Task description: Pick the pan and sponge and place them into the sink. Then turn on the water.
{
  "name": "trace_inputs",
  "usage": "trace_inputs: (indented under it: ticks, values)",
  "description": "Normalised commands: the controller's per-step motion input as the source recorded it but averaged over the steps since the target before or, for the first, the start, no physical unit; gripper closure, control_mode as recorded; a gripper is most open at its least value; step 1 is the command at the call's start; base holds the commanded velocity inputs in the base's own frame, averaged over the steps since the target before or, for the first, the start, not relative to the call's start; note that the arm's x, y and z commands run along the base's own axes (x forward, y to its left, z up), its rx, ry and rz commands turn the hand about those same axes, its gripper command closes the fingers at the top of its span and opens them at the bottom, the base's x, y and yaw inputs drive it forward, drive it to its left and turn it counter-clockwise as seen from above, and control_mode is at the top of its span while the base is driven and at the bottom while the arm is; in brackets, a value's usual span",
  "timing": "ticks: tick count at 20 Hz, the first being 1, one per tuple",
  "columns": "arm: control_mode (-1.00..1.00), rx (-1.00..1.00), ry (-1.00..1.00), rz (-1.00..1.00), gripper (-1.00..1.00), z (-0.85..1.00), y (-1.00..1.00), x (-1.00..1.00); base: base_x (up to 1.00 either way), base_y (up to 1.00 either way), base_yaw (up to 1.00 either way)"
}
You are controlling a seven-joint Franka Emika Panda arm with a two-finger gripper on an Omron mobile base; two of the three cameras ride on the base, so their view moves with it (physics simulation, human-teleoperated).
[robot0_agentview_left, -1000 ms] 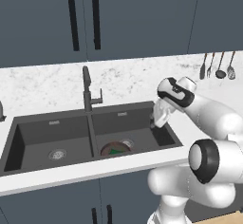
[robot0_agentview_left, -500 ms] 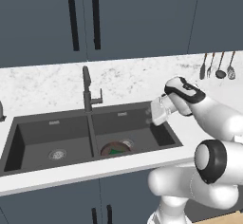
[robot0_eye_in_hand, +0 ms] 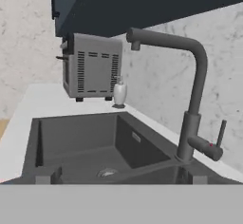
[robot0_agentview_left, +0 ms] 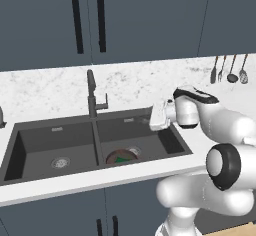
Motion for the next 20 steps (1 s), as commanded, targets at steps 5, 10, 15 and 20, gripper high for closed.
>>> trace_inputs:
  ticks: [5,10,15,20]
  values:
    - [-1.00,0.18,-0.13,-0.02,-1.00,0.34,0.20,0.71,0.00,0.00,0.00]
    - [-1.00,0.16,-0.03,0.00,-1.00,0.28,0.00,0.56,0.00,0.00,0.00]
    - [-1.00,0.02,-0.07,0.00,-1.00,0.02,0.06,0.35,0.00,0.00,0.00]
    - [-1.00,0.00,-0.06,0.00,-1.00,0.00,0.23,0.12,0.00,0.00,0.00]
